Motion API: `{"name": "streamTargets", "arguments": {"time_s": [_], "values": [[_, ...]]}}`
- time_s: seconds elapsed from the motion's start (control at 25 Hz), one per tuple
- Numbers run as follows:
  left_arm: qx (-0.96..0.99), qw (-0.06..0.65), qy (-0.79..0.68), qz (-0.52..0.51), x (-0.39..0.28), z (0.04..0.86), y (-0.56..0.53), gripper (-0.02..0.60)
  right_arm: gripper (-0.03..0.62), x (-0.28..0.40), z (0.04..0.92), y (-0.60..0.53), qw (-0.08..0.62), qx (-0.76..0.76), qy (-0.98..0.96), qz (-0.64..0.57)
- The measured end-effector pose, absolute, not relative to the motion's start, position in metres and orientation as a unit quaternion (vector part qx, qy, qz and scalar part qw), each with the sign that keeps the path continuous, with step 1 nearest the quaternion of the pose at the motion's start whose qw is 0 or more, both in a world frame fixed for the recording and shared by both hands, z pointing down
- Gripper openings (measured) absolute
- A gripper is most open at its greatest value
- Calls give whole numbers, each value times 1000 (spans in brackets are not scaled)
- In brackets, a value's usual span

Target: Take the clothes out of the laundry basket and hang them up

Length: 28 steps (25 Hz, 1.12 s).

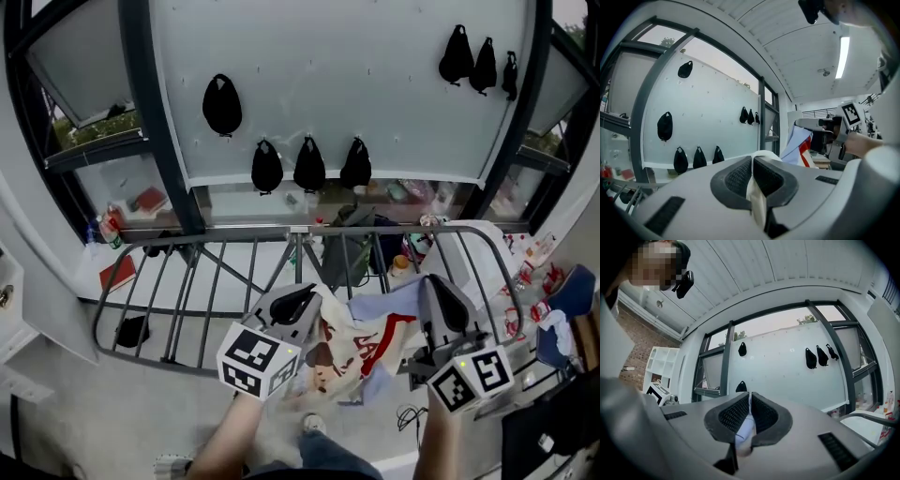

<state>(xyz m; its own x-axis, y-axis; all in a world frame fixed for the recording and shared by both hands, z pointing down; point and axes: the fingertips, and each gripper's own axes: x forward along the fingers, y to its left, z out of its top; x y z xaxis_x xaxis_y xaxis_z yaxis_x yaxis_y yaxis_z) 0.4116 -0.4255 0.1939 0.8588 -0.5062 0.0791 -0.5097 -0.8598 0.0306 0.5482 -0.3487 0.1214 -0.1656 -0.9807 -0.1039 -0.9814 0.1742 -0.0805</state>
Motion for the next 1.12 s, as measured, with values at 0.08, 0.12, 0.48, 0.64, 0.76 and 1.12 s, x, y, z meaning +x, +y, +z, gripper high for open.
{"name": "streamTargets", "arguments": {"time_s": [0.08, 0.12, 0.48, 0.64, 0.76, 1.12], "values": [[962, 28, -270, 33, 426, 192, -451, 28, 18, 563, 120, -377, 57, -639, 767, 4], [961, 30, -273, 33, 434, 192, -463, 28, 18, 570, 120, -390, 54, -637, 769, 3], [953, 37, -298, 49, 486, 214, -558, 28, 18, 621, 153, -495, 4, -633, 774, -5], [948, 51, -302, 82, 498, 248, -581, 28, 20, 631, 190, -524, -43, -638, 768, -23], [945, 53, -303, 110, 505, 271, -590, 29, 20, 637, 217, -538, -85, -641, 762, -31], [929, 49, -311, 196, 504, 323, -597, 29, 26, 648, 269, -547, -165, -665, 724, -77]]}}
